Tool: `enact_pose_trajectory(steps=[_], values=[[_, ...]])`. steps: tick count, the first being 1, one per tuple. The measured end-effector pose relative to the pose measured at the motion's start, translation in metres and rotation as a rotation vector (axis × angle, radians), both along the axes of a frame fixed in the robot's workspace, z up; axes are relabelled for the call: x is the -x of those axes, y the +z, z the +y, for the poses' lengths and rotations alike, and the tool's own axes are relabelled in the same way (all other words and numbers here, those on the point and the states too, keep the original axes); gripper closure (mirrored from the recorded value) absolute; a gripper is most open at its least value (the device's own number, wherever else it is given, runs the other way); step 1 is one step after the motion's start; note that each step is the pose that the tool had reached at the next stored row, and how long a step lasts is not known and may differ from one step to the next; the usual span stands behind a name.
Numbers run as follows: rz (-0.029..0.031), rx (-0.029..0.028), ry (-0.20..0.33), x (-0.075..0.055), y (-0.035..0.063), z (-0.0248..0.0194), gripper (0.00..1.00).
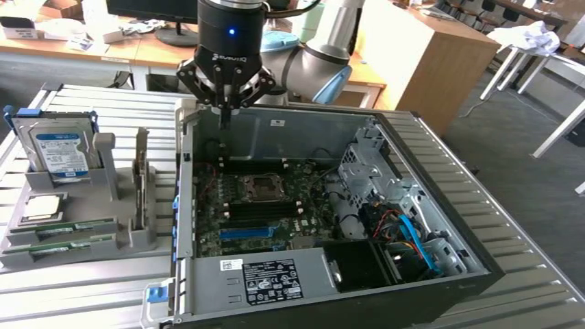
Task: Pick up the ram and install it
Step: 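Reach for the ram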
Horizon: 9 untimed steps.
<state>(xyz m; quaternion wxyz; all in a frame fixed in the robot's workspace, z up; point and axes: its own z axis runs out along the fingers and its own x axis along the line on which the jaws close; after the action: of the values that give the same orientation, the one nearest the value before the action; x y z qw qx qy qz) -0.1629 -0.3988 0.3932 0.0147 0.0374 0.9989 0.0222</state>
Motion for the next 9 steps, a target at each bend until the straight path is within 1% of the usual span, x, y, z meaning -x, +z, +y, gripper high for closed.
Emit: enact_pose_trajectory(steps=[9], values=[[0.0001,0.0001,0.0,0.0055,0.0,0.0,0.9]])
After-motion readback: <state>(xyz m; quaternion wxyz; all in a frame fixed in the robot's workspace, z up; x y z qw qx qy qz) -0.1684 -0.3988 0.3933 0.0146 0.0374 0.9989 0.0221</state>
